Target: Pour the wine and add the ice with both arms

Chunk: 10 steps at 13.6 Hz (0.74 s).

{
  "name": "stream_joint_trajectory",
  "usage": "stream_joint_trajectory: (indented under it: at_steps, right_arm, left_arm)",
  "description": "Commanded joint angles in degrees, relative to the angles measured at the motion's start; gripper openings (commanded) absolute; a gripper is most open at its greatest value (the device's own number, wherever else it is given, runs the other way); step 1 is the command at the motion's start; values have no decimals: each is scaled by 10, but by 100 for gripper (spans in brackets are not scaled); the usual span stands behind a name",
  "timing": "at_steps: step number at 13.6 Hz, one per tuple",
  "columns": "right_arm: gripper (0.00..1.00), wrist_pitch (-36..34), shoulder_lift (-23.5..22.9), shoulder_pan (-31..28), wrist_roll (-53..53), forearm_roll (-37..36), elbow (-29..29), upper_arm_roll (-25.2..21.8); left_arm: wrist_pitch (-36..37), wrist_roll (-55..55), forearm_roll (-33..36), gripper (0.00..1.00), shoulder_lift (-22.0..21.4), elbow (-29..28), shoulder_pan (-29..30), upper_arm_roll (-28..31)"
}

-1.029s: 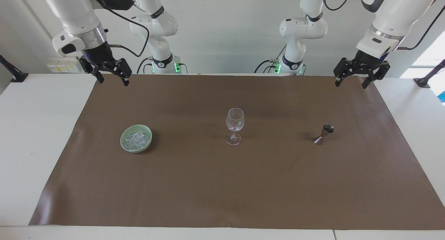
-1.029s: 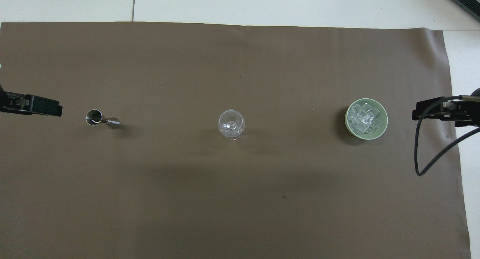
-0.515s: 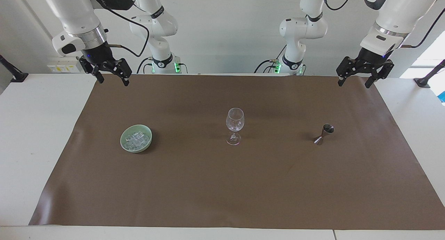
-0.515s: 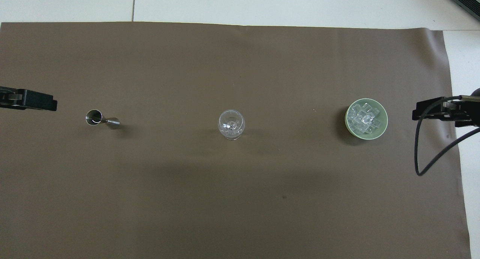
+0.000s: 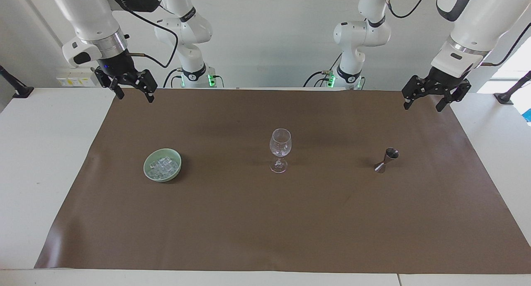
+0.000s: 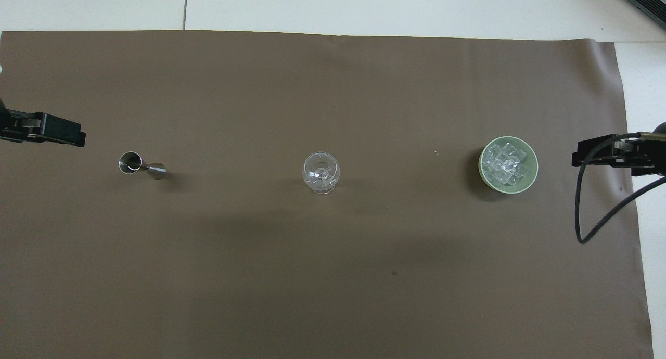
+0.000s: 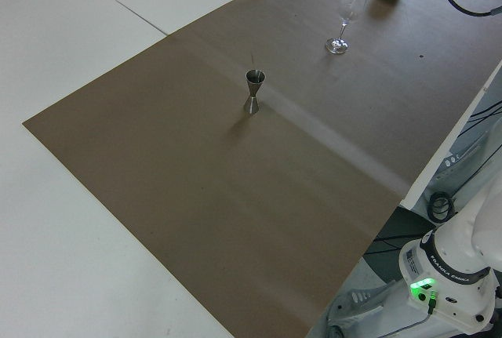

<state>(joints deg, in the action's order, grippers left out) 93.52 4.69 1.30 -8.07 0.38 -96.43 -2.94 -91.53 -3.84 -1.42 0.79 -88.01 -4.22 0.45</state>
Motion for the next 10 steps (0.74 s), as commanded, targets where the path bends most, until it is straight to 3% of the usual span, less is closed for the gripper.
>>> stream_joint_trajectory:
  at_steps: [1,4,10]
  right_arm:
    - [100,0,9,-6,11,-3,-9,5]
    - [100,0,9,-6,11,-3,-9,5]
    - [100,0,9,-6,11,-3,-8,5]
  left_arm:
    - [34,1,5,100,8,24,-6,2]
    - [35,1,9,100,14,40,-3,3]
    - [45,1,6,100,-8,-3,-8,2]
